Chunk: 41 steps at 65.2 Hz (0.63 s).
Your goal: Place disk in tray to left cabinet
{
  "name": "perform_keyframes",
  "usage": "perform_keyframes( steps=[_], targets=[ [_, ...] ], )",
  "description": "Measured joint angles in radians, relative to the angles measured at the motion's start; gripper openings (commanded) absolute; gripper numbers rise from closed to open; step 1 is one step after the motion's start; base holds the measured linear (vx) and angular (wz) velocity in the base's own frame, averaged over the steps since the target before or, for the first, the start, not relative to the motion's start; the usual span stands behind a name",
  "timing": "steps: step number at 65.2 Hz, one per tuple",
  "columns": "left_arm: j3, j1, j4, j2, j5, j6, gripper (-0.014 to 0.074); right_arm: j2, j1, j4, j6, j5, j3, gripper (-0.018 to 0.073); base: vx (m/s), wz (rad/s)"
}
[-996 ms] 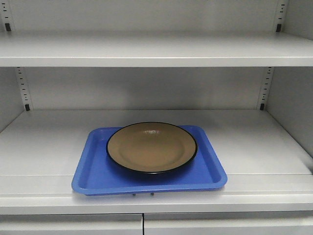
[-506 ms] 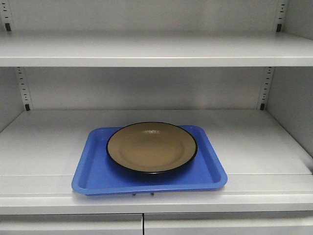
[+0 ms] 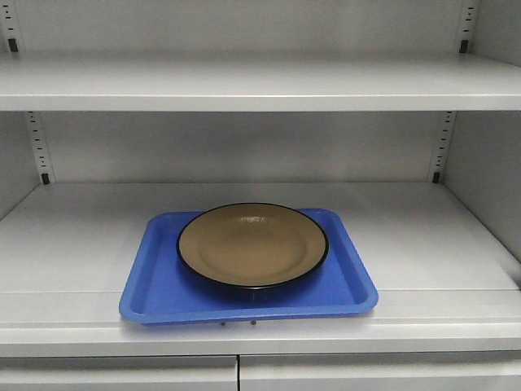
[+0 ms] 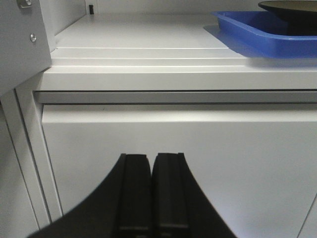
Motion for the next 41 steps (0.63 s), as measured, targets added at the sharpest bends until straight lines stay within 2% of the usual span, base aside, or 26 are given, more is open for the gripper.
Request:
perform_keyframes(
  steps=[41],
  targets=[
    [0.000, 0.000, 0.000, 0.000, 0.000, 0.000, -0.0007, 0.000, 0.000, 0.000, 0.000, 0.000, 0.000, -0.0002, 0.00, 0.00]
  ],
)
